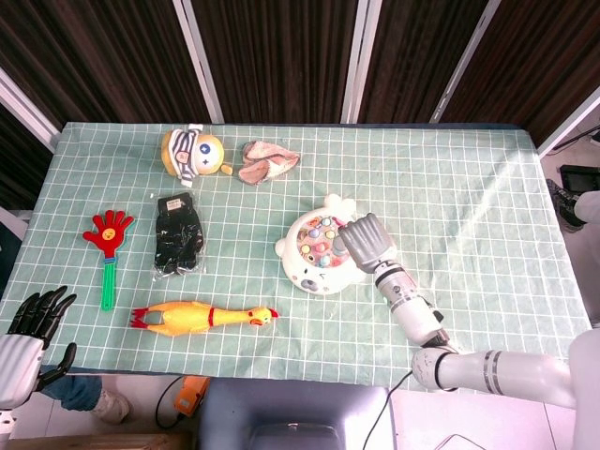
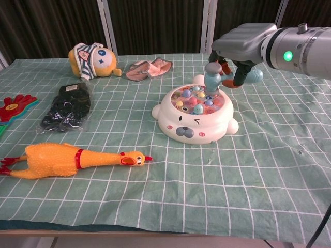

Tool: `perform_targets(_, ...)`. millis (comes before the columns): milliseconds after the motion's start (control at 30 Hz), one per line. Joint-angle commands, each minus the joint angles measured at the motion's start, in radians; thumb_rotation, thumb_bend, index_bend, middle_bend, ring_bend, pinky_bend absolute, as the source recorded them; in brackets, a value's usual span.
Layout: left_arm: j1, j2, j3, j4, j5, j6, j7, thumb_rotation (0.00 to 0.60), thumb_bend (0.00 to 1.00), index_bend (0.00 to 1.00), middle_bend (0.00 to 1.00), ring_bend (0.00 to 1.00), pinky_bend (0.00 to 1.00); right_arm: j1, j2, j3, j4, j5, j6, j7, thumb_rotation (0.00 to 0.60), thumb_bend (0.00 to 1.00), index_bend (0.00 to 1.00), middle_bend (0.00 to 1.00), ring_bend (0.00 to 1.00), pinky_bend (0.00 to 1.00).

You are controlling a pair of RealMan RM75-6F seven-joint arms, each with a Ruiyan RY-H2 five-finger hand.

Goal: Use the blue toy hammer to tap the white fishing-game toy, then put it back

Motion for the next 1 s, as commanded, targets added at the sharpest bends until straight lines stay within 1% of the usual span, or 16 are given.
perform_targets(33, 0.000, 0.000, 0.000, 0.001, 0.000, 0.001, -0.002, 0.600, 0.47, 0.00, 0.00, 0.00, 0.02, 0.030, -0.031, -0.022, 0.020, 0.031, 0.024, -0.044, 0.600, 0.69, 0.95, 0.65, 0.67, 0.66)
perform_targets(233, -0.001, 0.001, 0.003, 0.001, 0.005, 0.001, -0.002, 0.600, 0.47, 0.00, 0.00, 0.00, 0.02, 0.065, -0.071, -0.024, 0.036, 0.079, 0.040, -0.053, 0.600, 0.69, 0.95, 0.65, 0.66, 0.65)
perform_targets(733, 0.001, 0.003, 0.000, 0.004, 0.000, 0.007, -0.015, 0.600, 0.47, 0.00, 0.00, 0.00, 0.02, 0.129, -0.140, -0.064, 0.086, 0.157, 0.078, -0.118, 0.600, 0.69, 0.94, 0.65, 0.66, 0.64)
perform_targets(1000, 0.001, 0.005, 0.000, 0.006, 0.001, 0.009, -0.021, 0.600, 0.47, 0.00, 0.00, 0.00, 0.02, 0.142, -0.148, -0.069, 0.093, 0.171, 0.089, -0.113, 0.600, 0.69, 0.94, 0.65, 0.66, 0.64)
